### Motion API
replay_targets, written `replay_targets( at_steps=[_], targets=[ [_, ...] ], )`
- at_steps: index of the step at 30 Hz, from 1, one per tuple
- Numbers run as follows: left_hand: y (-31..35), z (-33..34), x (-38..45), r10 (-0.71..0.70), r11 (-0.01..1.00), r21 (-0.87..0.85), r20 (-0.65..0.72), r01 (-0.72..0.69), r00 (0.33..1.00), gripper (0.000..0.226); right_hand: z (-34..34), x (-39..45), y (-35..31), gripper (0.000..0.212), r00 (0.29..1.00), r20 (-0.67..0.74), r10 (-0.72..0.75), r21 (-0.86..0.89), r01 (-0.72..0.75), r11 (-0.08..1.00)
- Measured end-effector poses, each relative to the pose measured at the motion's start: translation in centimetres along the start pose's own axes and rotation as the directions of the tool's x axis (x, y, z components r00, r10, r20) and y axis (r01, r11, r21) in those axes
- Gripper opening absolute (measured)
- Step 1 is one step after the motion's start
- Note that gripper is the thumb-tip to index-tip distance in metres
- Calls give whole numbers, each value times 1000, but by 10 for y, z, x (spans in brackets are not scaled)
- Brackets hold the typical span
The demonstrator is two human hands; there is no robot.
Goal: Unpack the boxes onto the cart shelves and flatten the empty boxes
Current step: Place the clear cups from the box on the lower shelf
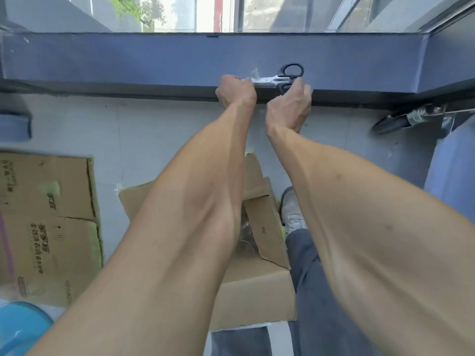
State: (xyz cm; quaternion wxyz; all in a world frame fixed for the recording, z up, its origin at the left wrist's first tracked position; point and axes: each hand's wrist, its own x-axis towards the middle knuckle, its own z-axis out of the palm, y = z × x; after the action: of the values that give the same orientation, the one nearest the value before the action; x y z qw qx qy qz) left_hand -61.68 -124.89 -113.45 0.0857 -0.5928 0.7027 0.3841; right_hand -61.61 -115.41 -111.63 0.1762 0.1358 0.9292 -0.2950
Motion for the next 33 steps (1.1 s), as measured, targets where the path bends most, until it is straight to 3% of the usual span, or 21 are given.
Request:
replay_targets(
  at_steps=[4, 7, 10, 14, 20, 23, 25, 28, 33],
  targets=[
    [12, 14, 15, 147, 977, 168, -96, -130, 984, 27, 15, 21, 2, 29, 997, -30, -69, -73, 67, 995],
    [13, 15, 15, 301, 904, 356, -143, -235, 943, 27, 21, 21, 4, 35, 989, -81, -124, -154, 111, 982],
    [11, 11, 11, 350, 855, 450, -135, -257, 927, 28, 19, 20, 5, 46, 983, -73, -167, -335, 133, 933],
    [-2, 6, 8, 438, 758, 560, -60, -333, 897, 27, 12, 23, 1, 51, 976, -24, -218, -427, 187, 884],
    [-62, -36, -20, 422, 656, 688, 6, -311, 906, 56, -18, -20, 14, 53, 909, 216, -357, -456, 417, 786],
    [-94, -74, -45, 398, 635, 710, 37, -304, 916, 52, -32, -60, 18, 38, 879, 290, -379, -440, 474, 762],
    [-112, -105, -64, 396, 638, 707, 41, -307, 917, 36, -39, -94, 17, 22, 856, 335, -394, -418, 510, 752],
    [-139, -149, -94, 351, 656, 673, 128, -341, 928, 25, -49, -143, 21, 14, 819, 461, -343, -414, 540, 733],
    [-204, -193, -156, 210, 626, 650, 392, -431, 896, 16, -51, -228, 52, 25, 740, 665, -104, -514, 554, 655]
  ],
)
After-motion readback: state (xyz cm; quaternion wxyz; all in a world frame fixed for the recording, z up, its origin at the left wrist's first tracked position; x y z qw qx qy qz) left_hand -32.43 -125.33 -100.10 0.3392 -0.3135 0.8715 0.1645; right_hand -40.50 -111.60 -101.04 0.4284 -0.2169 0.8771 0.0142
